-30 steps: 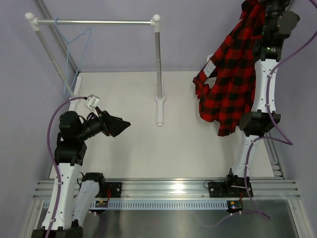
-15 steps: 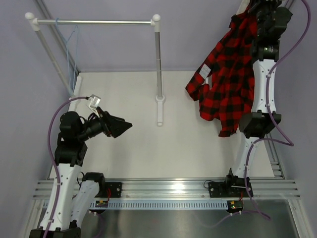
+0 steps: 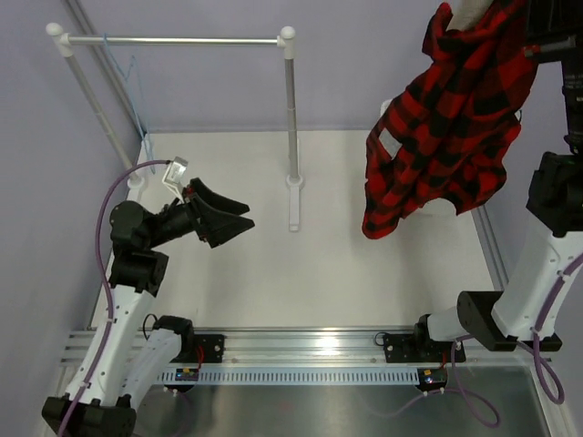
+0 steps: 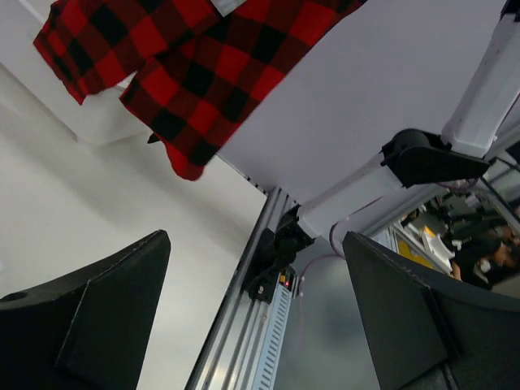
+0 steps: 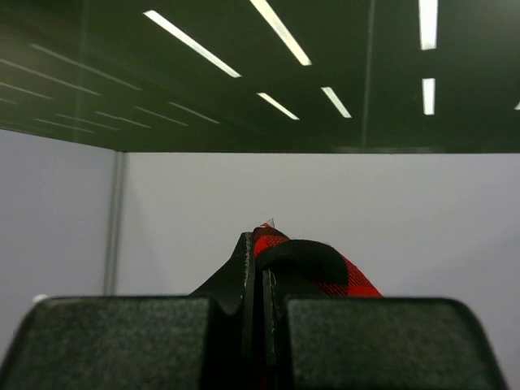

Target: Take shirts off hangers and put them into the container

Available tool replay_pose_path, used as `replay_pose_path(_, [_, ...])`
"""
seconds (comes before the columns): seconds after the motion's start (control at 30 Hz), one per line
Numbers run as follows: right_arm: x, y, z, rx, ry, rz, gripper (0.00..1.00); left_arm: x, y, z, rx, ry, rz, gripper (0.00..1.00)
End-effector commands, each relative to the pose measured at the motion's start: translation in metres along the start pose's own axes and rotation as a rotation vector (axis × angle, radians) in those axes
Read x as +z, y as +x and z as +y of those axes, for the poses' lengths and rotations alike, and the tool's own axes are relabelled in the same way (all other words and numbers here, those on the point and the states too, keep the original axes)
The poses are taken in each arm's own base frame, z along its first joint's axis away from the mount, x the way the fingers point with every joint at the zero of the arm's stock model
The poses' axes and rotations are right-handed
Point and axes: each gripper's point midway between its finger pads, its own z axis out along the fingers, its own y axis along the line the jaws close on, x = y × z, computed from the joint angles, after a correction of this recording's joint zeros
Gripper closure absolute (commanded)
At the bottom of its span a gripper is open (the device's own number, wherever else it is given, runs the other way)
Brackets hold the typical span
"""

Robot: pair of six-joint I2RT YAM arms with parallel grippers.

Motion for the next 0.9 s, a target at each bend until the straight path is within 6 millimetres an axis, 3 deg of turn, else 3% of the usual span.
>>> replay_pose_path(0.0, [-0.006, 0.058, 0.016, 0.230, -0.089, 0.200, 1.00, 0.012, 0.006, -0.034, 0.104, 0.173, 0.097, 0.05])
replay_pose_path(0.17, [-0.013, 0.081, 0.044, 0.378, -0.158, 0.285, 1.00, 0.030, 0.022, -0.048, 0.164, 0.258, 0.148, 0.02])
replay_pose_path(0.33, [-0.019, 0.098, 0.074, 0.456, -0.210, 0.352, 1.00, 0.045, 0.032, -0.039, 0.186, 0.286, 0.151, 0.01])
replay_pose_path(0.47, [-0.021, 0.118, 0.087, 0.521, -0.223, 0.415, 1.00, 0.047, 0.046, -0.044, 0.189, 0.370, 0.161, 0.01])
replay_pose_path(0.6, [-0.025, 0.134, 0.105, 0.574, -0.238, 0.460, 1.00, 0.058, 0.046, -0.039, 0.224, 0.354, 0.125, 0.01])
replay_pose_path(0.7, [-0.026, 0.135, 0.124, 0.619, -0.266, 0.483, 1.00, 0.080, 0.053, -0.024, 0.235, 0.308, 0.145, 0.01])
replay_pose_path(0.73, [-0.025, 0.132, 0.127, 0.627, -0.270, 0.478, 1.00, 0.088, 0.046, -0.027, 0.261, 0.306, 0.140, 0.01])
replay_pose_path(0.87, [-0.025, 0.128, 0.147, 0.698, -0.304, 0.484, 1.00, 0.135, 0.056, -0.011, 0.322, 0.246, 0.159, 0.01])
